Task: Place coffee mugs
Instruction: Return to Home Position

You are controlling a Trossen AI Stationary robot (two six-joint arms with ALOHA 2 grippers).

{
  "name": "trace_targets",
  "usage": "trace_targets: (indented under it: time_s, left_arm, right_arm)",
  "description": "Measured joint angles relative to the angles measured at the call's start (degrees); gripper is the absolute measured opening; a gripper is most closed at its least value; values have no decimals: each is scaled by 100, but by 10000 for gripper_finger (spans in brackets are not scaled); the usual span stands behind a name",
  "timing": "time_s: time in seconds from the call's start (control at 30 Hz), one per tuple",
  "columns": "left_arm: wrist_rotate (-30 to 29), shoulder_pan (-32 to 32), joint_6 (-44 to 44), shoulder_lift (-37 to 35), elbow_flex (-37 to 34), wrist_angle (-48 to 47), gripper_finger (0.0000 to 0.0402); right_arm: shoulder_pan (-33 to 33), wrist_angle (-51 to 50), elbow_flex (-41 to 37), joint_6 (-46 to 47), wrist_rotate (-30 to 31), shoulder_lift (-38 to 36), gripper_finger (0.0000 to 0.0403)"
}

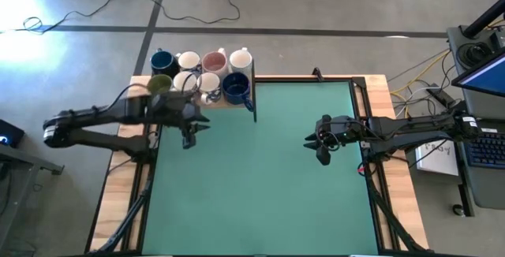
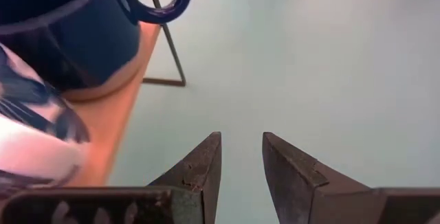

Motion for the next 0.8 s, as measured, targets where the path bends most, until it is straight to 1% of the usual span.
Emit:
trace_targets:
  time_s: [0.17,0.37,0.53,0.8]
  left_arm:
    - [3,-45,-52,-825,-1485,1434,89]
    - [4,-56,-351,-1495,-2778,2771,89]
    - [24,-71,-486,-1902,-3473,3463,89]
    - [48,-71,-691,-2287,-4123,3761,89]
  right_arm:
    - [-1,0,0,0,0,0,123]
    - [0,0,0,0,0,-1,123]
    - [-1,0,0,0,0,0,123]
    - [-2,0,0,0,0,0,123]
